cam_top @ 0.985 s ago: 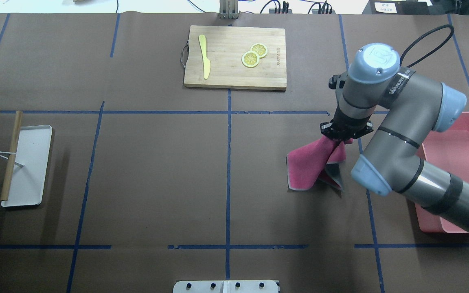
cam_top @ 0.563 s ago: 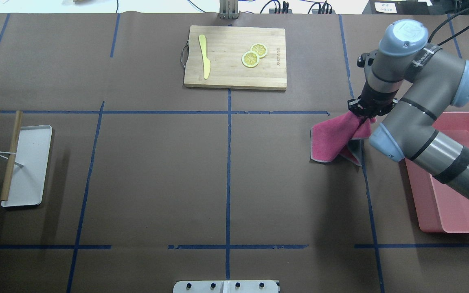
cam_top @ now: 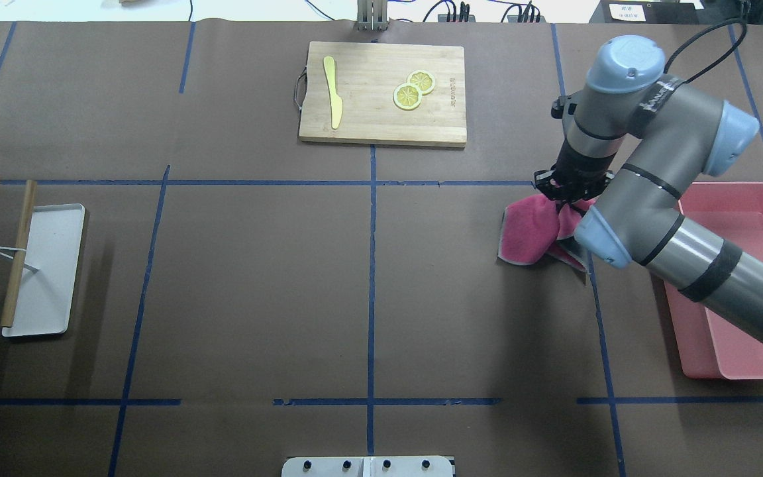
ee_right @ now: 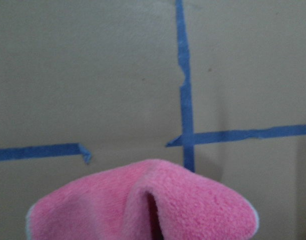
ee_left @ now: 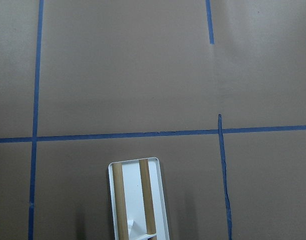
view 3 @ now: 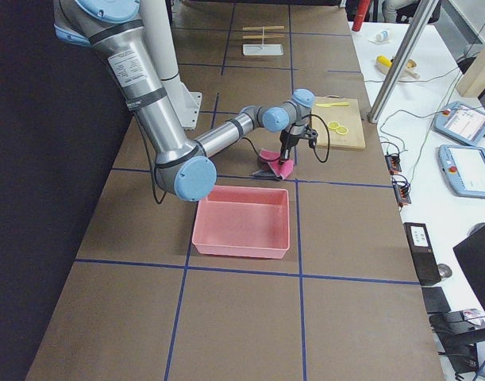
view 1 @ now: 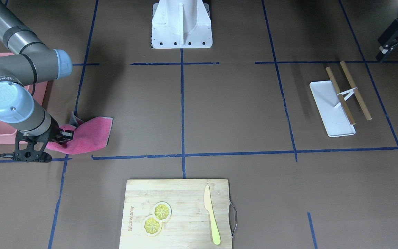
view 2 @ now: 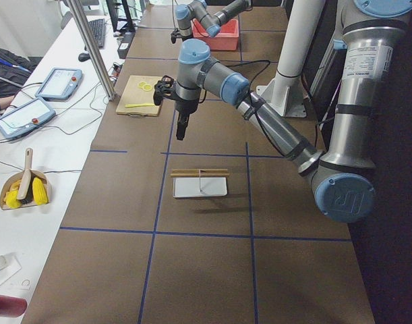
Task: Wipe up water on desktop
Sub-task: 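Press the cloth onto the table with the right gripper and wipe toward the robot, then wipe the cloth back and forth across the table with the right gripper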
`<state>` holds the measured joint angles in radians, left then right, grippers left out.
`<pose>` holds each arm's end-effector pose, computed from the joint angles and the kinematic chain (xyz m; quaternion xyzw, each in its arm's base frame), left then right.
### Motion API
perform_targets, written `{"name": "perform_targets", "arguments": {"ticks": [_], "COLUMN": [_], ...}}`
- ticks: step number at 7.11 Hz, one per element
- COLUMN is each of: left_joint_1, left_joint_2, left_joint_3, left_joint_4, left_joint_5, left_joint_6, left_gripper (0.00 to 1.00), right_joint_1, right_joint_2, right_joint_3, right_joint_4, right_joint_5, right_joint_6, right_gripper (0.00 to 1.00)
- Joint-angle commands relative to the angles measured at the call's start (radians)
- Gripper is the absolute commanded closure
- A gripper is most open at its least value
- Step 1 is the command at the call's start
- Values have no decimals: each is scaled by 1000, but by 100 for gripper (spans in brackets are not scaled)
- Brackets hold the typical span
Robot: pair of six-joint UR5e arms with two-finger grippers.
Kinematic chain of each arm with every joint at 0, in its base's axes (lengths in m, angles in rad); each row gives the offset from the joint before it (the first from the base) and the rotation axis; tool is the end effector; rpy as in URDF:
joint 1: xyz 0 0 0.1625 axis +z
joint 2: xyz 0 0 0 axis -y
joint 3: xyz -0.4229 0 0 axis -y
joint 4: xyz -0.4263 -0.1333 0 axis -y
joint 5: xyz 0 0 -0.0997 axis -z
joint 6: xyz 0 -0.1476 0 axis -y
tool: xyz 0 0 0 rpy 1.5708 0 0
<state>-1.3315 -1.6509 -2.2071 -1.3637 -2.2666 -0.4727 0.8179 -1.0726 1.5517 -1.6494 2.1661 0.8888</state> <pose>0.0804 -0.4926 0.3544 0.1070 0.3918 -0.0206 0.9136 -0.4553 -0.5598 0.4111 -0.0807 -0.3351 0.0054 0.9387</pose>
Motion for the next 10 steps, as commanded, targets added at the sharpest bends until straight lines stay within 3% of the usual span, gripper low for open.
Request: {"name": "perform_targets", "arguments": {"ticks": [1, 4, 6, 10], "left_joint_1": [-2, -11, -23, -80], "left_joint_2": [0, 2, 54, 66], "left_joint_3": [10, 33, 116, 248], "left_joint_4": [0, 0, 0, -2], "left_joint_5": [1, 1, 1, -4], "left_joint_6": [12, 41, 122, 325], "left_gripper": [0, 0, 0, 0], "right_joint_1": [-98, -261, -301, -166], "right_joint_2": [11, 13, 8, -44], "right_joint_3": [69, 189, 203, 162], "right_joint_4": [0, 3, 41, 43], "right_joint_5": [28, 28, 21, 5], "right_joint_6": [118, 330, 384, 363], "right_gripper": [100, 100, 100, 100]}}
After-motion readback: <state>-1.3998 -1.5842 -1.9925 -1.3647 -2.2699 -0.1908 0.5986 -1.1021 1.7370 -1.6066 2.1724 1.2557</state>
